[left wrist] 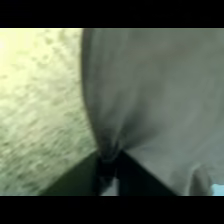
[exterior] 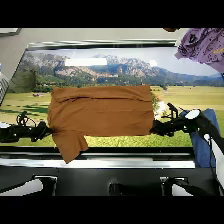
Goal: Fold the clothes and pants, and hang the long-sleeved shirts on hangers.
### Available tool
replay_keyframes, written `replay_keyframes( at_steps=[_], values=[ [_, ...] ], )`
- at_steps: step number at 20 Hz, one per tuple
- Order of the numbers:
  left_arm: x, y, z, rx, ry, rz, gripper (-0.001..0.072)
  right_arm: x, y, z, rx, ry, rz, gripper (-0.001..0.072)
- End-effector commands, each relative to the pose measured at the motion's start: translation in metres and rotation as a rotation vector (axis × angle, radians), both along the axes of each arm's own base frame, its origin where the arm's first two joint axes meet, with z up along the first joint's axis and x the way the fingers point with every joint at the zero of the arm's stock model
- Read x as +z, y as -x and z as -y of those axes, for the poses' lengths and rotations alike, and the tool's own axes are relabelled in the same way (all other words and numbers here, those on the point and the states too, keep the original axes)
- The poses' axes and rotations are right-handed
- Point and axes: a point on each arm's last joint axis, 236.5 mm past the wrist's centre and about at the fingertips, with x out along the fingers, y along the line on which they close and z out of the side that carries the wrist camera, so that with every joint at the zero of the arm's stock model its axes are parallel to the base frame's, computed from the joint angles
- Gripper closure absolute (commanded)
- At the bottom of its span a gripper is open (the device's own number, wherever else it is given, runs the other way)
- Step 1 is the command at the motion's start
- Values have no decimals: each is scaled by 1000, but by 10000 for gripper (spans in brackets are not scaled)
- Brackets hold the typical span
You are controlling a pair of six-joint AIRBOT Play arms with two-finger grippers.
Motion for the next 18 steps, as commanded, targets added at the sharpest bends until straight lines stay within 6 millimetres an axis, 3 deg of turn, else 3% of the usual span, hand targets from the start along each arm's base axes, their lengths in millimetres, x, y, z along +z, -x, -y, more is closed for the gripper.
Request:
replay_keyframes(
  at_steps=[1,3,5,7,9,10,12,14,16,18],
  values=[
    [5,-4,5,10,29,8,686,2,2,-2,4,-7,-9,681],
    [11,-11,5,21,37,30,687,8,-2,-2,14,-12,-1,681],
    [25,-27,4,16,35,68,688,25,-21,0,26,-7,56,681],
    [50,-55,1,-1,9,132,689,59,-56,5,30,10,171,681],
    [96,-96,0,-42,-35,245,689,107,-96,12,32,38,320,681],
    [127,-118,0,-67,-62,319,689,140,-118,15,32,55,413,682],
    [214,-163,2,-106,-137,515,689,216,-152,23,17,97,598,682],
    [315,-184,1,-123,-244,701,689,301,-169,29,0,139,782,682],
    [409,-172,-7,-133,-402,841,689,386,-163,29,-3,174,958,682],
    [491,-135,-25,-50,-580,938,690,460,-135,29,-17,215,1111,681]
  ],
)
